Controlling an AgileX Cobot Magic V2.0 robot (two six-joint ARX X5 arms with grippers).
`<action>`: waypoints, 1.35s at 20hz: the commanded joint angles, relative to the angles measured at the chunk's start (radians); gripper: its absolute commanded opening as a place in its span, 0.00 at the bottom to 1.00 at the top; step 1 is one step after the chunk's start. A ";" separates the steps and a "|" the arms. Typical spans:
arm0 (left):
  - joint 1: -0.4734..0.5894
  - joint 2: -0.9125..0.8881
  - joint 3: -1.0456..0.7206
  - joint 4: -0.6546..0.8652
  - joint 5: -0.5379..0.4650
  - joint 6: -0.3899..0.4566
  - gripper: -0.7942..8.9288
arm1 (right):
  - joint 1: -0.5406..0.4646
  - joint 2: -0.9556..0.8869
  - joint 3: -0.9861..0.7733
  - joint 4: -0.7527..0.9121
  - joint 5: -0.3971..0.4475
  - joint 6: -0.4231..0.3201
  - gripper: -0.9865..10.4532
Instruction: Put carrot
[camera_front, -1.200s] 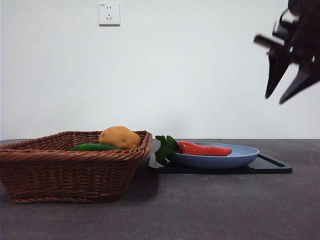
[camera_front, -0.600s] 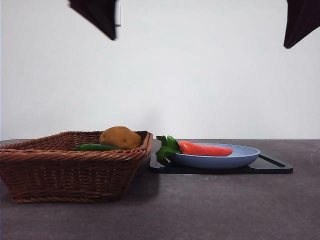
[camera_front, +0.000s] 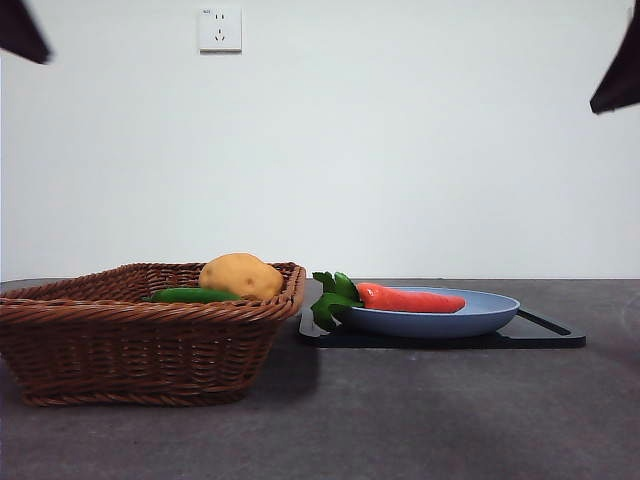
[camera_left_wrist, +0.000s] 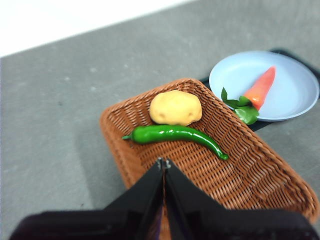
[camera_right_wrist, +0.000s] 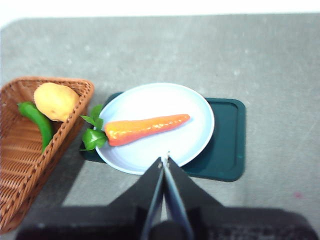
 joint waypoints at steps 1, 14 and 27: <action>-0.006 -0.177 -0.076 0.027 0.004 -0.031 0.09 | 0.023 -0.054 -0.058 0.058 0.006 0.018 0.09; -0.006 -0.311 -0.093 -0.005 -0.004 -0.082 0.09 | 0.022 -0.061 -0.063 0.067 0.006 0.018 0.10; 0.497 -0.579 -0.354 0.178 0.075 0.034 0.09 | 0.022 -0.061 -0.063 0.067 0.007 0.018 0.10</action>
